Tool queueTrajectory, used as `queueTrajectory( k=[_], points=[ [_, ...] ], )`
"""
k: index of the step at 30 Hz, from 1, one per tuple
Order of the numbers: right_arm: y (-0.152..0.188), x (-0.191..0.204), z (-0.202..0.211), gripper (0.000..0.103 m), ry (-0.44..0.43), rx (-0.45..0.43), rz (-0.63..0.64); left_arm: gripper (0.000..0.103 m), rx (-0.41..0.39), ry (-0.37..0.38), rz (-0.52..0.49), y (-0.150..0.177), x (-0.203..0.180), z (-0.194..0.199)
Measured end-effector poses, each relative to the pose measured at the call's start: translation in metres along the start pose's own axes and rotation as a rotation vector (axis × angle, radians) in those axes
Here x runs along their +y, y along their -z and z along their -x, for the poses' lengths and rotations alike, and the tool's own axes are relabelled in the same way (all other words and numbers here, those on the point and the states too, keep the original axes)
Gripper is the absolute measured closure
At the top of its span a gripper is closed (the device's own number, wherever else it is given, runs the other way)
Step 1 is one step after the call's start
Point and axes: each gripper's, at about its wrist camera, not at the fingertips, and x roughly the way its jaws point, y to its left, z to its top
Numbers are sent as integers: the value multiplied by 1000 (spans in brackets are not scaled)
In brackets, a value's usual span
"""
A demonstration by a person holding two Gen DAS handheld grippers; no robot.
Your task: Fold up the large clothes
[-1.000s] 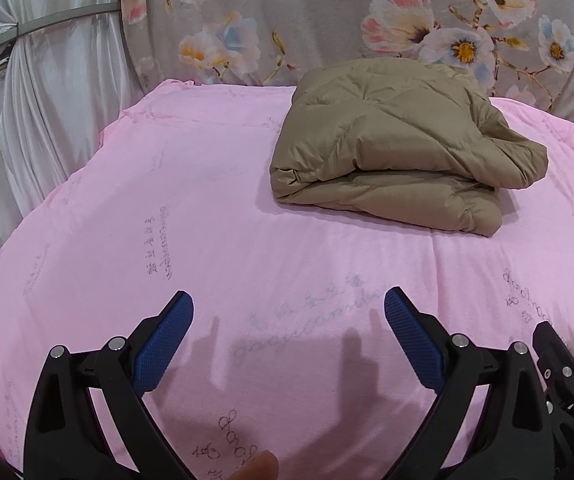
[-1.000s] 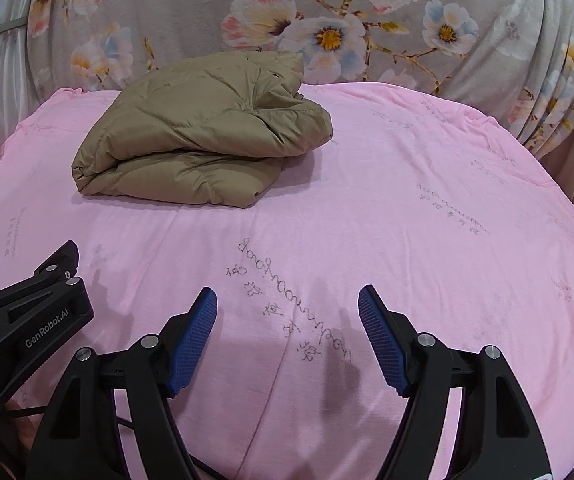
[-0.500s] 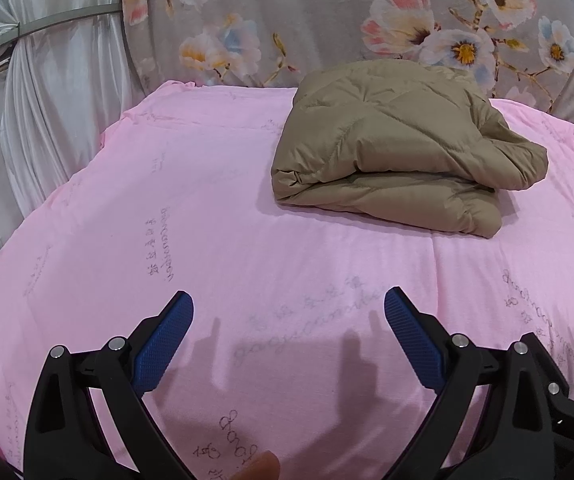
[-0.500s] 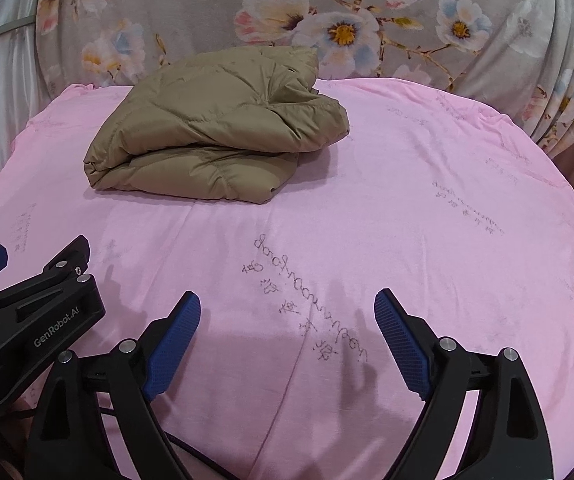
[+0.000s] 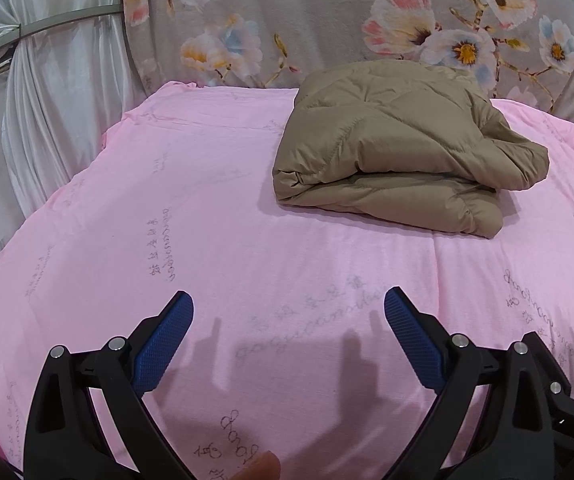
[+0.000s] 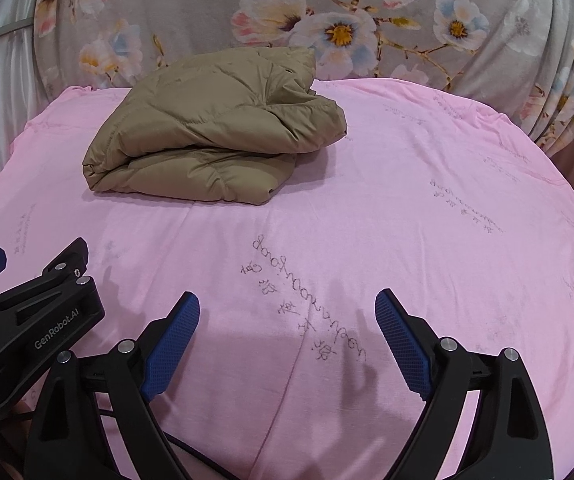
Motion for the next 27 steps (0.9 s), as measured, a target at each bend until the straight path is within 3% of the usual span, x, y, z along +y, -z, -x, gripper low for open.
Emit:
queueTrajectory(
  k=[27],
  points=[
    [1, 2, -1, 16, -1, 2, -4, 9, -7, -11, 4, 0, 1, 3]
  ],
)
